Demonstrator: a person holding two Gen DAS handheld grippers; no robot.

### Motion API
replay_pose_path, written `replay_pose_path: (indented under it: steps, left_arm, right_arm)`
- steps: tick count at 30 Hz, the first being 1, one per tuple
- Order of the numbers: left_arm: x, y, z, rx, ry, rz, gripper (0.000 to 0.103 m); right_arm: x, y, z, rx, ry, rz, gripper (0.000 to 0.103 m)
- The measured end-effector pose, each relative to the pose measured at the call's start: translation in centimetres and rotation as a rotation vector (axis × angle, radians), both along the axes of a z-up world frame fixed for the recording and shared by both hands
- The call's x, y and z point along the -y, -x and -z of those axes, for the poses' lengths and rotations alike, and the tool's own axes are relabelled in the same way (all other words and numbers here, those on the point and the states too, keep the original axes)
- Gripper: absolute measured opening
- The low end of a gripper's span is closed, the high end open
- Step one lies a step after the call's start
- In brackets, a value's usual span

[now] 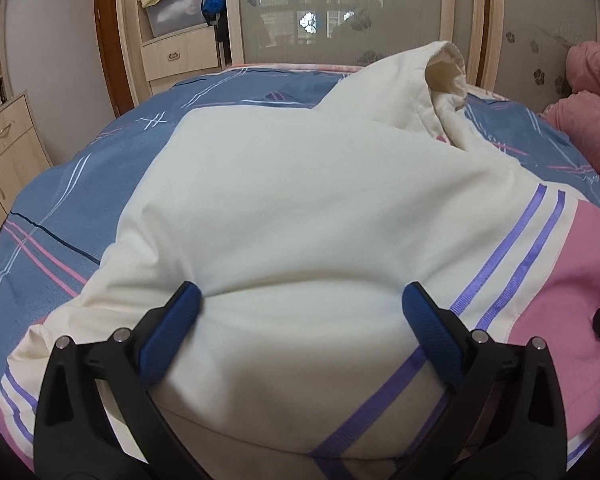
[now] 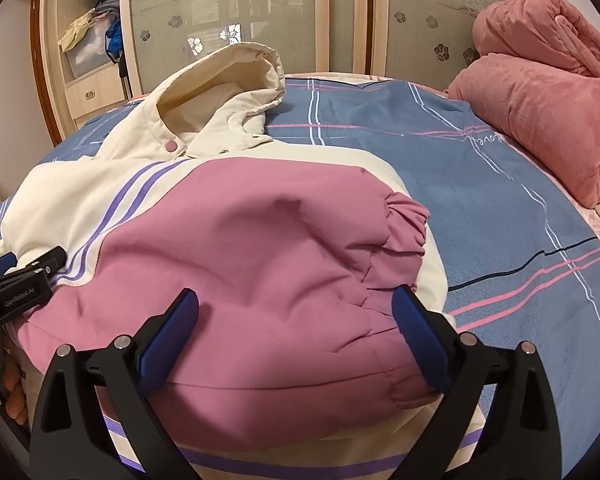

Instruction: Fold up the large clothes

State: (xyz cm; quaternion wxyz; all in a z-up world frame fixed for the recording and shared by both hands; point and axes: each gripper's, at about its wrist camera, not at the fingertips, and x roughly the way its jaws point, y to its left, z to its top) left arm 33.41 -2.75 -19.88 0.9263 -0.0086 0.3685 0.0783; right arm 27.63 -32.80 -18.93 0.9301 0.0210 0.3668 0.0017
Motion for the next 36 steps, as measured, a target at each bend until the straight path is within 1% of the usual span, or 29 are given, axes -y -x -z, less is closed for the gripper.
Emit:
replay_pose_path:
  steps: [2, 3, 5, 7, 8, 10, 11, 13, 15, 18, 19, 21, 22, 26, 29, 30, 31, 32, 34, 36]
  left_arm:
    - [0.1, 0.1, 0.1, 0.006, -0.001, 0.0, 0.101]
    - [0.2, 0.2, 0.1, 0.008, -0.002, 0.0, 0.101]
    - [0.4, 0.3, 0.1, 0.008, -0.001, 0.0, 0.101]
    - [0.6, 0.6, 0.1, 0.01, -0.001, 0.0, 0.101]
    - [0.5, 0.4, 0.1, 0.01, -0.002, 0.0, 0.101]
    - [0.5, 0.4, 0.0, 0.012, -0.004, -0.001, 0.101]
    - [0.5, 0.4, 0.0, 0.012, -0.003, 0.0, 0.101]
    - [0.5, 0.4, 0.0, 0.012, -0.005, 0.0, 0.101]
    - [0.5, 0.4, 0.0, 0.012, -0.008, -0.002, 0.101]
    - [0.4, 0.5, -0.1, 0.018, 0.004, -0.001, 0.101]
    - [0.3, 0.5, -0.1, 0.021, 0.006, -0.002, 0.101]
    - [0.3, 0.6, 0.1, 0.031, 0.009, -0.005, 0.101]
    - [0.3, 0.6, 0.1, 0.031, 0.011, -0.006, 0.101]
    - [0.1, 0.7, 0.1, 0.04, 0.02, -0.005, 0.101]
    - [-0.1, 0.8, 0.2, 0.054, 0.031, -0.003, 0.101]
    - [-0.2, 0.9, 0.2, 0.06, 0.034, -0.003, 0.101]
    - [-0.2, 1.0, 0.2, 0.064, 0.037, -0.003, 0.101]
    - [-0.2, 1.0, 0.3, 0.065, 0.036, -0.004, 0.101]
    - [-0.2, 1.1, 0.3, 0.072, 0.04, -0.003, 0.101]
    - [-0.4, 1.1, 0.1, 0.078, 0.053, 0.0, 0.101]
  right_arm:
    - [-0.1, 0.1, -0.1, 0.006, 0.006, 0.004, 0.098]
    - [-0.2, 0.4, -0.3, 0.021, 0.025, 0.021, 0.098]
    - [-0.5, 1.1, -0.9, 0.061, 0.114, 0.091, 0.098]
    - [-0.8, 1.9, -1.6, 0.105, 0.151, 0.105, 0.098]
    - [-0.7, 2.1, -1.8, 0.112, 0.154, 0.108, 0.098]
    - [-0.5, 1.6, -1.2, 0.065, 0.139, 0.103, 0.098]
    - [-0.2, 0.7, -0.2, -0.013, 0.11, 0.085, 0.098]
    - [0.8, -0.6, 1.3, -0.105, 0.036, 0.063, 0.099]
    - [1.1, -0.6, 1.1, -0.104, 0.012, 0.06, 0.099]
    - [0.5, -0.3, 1.0, -0.088, 0.039, 0.058, 0.099]
    - [0.6, -0.3, 0.8, -0.081, 0.029, 0.054, 0.099]
    - [1.2, 0.1, 0.5, -0.06, -0.014, 0.05, 0.099]
    - [1.7, 0.4, 0.2, -0.041, -0.052, 0.049, 0.099]
    - [3.5, 2.5, -1.4, 0.068, -0.191, 0.044, 0.099]
    - [4.1, 3.2, -2.7, 0.12, -0.23, 0.033, 0.099]
    - [4.2, 2.9, -4.0, 0.144, -0.238, 0.05, 0.099]
    - [4.2, 2.5, -5.0, 0.153, -0.258, 0.051, 0.099]
    - [4.0, 1.6, -6.4, 0.162, -0.305, 0.026, 0.099]
    - [2.2, -2.3, -9.7, 0.147, -0.406, -0.096, 0.099]
    - [0.2, -7.1, -11.9, 0.135, -0.475, -0.179, 0.099]
